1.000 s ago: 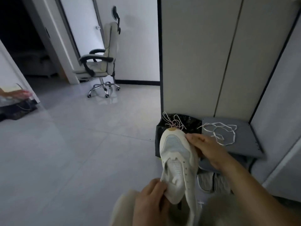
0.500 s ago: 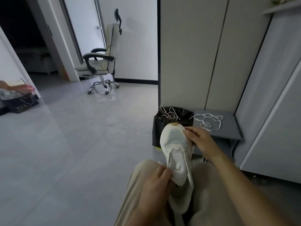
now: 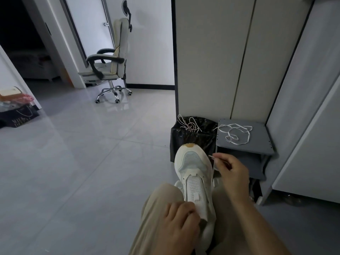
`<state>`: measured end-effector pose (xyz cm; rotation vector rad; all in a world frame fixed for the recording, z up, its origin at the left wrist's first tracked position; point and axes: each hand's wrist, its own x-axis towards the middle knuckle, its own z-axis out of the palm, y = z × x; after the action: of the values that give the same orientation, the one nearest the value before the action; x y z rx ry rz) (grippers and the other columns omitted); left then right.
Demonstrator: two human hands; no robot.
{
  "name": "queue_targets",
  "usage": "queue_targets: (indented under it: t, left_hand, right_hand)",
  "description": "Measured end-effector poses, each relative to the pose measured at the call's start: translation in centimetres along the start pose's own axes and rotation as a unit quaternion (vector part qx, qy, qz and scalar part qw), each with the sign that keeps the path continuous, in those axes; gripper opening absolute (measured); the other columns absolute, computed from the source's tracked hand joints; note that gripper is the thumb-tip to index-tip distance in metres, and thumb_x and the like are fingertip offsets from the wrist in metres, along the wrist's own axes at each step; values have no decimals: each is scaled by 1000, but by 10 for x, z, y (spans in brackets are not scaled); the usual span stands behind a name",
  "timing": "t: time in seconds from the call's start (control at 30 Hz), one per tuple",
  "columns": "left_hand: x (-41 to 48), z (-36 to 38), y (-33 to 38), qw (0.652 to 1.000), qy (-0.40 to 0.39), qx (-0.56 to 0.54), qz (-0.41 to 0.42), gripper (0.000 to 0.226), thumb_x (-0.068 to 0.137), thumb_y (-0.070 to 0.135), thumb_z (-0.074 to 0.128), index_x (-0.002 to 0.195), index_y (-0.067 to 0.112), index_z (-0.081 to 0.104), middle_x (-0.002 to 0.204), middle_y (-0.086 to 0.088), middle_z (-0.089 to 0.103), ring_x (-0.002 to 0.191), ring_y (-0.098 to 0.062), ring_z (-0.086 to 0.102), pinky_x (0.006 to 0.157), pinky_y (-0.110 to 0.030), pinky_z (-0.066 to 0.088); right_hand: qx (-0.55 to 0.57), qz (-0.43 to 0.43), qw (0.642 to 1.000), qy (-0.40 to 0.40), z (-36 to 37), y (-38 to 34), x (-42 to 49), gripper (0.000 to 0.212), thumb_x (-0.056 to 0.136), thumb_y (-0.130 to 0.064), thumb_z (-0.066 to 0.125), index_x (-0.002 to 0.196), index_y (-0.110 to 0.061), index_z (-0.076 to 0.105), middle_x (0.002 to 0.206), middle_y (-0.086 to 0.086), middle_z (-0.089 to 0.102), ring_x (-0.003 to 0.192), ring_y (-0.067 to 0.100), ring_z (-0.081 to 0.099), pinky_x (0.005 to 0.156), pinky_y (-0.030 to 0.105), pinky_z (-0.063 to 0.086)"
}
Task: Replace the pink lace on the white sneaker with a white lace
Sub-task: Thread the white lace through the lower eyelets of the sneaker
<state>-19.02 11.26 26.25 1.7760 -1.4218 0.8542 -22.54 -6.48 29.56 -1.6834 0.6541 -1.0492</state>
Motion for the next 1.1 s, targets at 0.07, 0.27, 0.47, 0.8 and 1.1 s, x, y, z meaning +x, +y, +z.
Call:
queue_targets:
  t: [0.07, 0.27, 0.47, 0.8, 1.1]
  left_hand:
    - [-2, 2, 1, 1000, -13, -6, 26, 19, 93, 15, 45, 74, 18, 44, 84, 3, 58, 67, -16, 54, 60, -24, 40]
    - [3, -3, -11, 992, -40, -60, -107, 6, 84, 26, 52, 87, 22, 57, 90, 6, 55, 79, -11, 54, 74, -21, 41]
    - [42, 18, -32, 917, -33, -135, -374, 30, 82, 18, 64, 97, 32, 44, 99, 20, 43, 93, 3, 47, 73, -2, 38]
    - [52, 32, -34, 889, -20, -233, -394, 41, 78, -2, 69, 85, 34, 49, 99, 10, 47, 87, 2, 53, 65, -7, 43]
    - [46, 31, -29, 898, -10, -222, -380, 35, 83, 0, 63, 88, 33, 52, 98, 9, 50, 93, 8, 51, 67, -3, 43]
  right_hand:
    - [19, 1, 1000, 25, -8, 1, -5, 16, 85, -4, 62, 92, -17, 69, 84, -15, 69, 81, -4, 63, 70, 6, 46]
    - [41, -14, 997, -67, -5, -4, -17, 26, 80, -4, 67, 84, -30, 67, 83, -23, 69, 77, -5, 63, 69, 6, 46]
    - [-31, -83, 990, -107, 7, -2, -16, 23, 79, -11, 69, 79, -33, 64, 82, -10, 65, 84, -1, 60, 72, 5, 43]
    - [-85, -79, 988, -97, 14, 14, -11, 10, 81, -13, 69, 82, -23, 67, 84, -10, 62, 85, 1, 57, 74, 8, 43]
    - [-94, -102, 985, -100, 14, 15, -13, 10, 81, -27, 62, 82, -19, 68, 83, -9, 61, 84, 3, 57, 72, 8, 43]
